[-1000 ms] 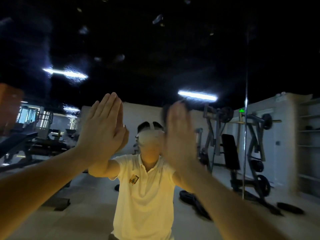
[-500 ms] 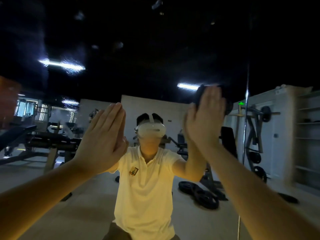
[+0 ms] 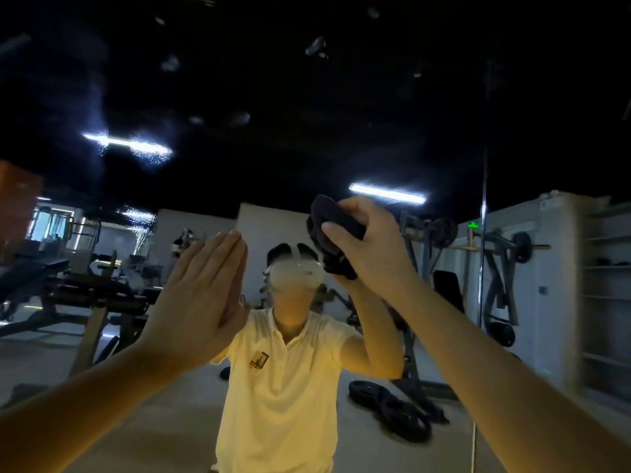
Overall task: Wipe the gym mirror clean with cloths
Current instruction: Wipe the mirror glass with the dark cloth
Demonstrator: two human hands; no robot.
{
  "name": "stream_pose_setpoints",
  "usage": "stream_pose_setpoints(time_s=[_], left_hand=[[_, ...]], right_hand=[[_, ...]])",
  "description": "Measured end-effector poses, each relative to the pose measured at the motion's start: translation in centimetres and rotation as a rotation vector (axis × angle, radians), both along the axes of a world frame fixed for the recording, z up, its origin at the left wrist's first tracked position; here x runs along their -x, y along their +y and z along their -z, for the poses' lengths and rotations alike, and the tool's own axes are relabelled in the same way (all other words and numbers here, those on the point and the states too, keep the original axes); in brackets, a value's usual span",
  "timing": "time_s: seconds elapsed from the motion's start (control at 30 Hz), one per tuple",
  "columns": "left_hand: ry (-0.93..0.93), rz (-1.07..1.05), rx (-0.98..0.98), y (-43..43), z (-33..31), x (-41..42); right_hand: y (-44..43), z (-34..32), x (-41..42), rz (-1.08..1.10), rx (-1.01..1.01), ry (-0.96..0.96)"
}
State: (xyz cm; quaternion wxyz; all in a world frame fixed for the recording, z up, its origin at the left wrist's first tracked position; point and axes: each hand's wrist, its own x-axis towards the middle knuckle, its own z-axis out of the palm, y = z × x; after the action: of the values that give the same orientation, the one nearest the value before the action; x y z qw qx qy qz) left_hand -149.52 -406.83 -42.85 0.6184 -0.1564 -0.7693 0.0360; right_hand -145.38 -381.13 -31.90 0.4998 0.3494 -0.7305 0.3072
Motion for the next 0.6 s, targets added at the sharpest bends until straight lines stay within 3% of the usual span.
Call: stream_pose_setpoints(time_s=[0.2, 0.43, 0.6], left_hand=[[0.021, 0.002, 0.019, -0.2, -0.2, 0.1], [-0.011, -0.027, 0.036, -0.4, -0.6, -0.3], [-0.022, -0.038, 0.044, -0.8, -1.0, -0.3]], right_hand=[[2.9, -5.2, 1.6, 0.363, -0.089, 0.096], [3.2, -5.1, 3.1, 0.831, -0.056, 0.513], [-0.9, -0.8, 3.9, 0.779, -0.112, 0.452]])
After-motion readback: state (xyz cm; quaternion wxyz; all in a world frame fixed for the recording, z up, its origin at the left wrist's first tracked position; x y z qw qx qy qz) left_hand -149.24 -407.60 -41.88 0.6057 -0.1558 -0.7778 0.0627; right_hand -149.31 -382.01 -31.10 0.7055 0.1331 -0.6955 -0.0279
